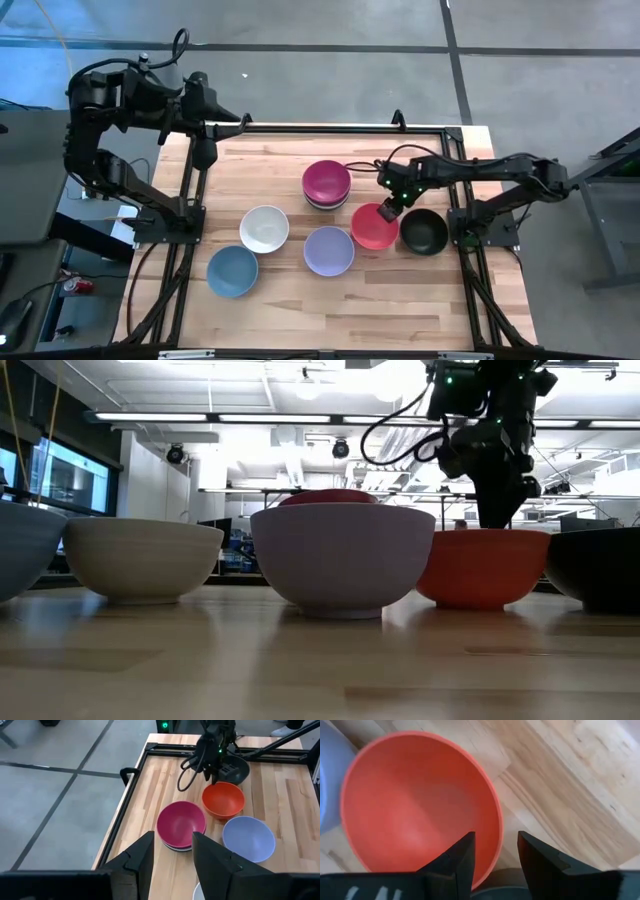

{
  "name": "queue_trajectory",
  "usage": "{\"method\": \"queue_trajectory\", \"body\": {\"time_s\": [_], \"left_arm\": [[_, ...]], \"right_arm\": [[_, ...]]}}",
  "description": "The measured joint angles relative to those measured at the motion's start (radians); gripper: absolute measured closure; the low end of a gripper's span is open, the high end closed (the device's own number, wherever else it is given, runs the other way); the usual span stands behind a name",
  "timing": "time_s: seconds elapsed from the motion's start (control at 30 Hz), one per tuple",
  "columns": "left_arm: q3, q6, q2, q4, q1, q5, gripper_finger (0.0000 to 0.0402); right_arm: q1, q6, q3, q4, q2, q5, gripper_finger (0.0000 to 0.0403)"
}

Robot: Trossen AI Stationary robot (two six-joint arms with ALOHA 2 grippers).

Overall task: Nest bowls inside each other
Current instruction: Stack the orange bowl on top of the pink bowl

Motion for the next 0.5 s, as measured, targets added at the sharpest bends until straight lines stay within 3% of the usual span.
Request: {"method": "queue_trajectory", "body": {"time_s": [0.33, 0.5], "left_arm": [[0.0, -0.015, 0.0, 0.0, 0.0, 0.0, 0.0282], [0.0, -0.013, 0.0, 0.0, 0.0, 0.0, 0.0282]], "right_arm": [[0.0, -0.026, 0.0, 0.0, 0.074, -0.005, 0.0265], [0.0, -0.027, 0.0, 0.0, 0.075, 0.001, 0.0301]]}}
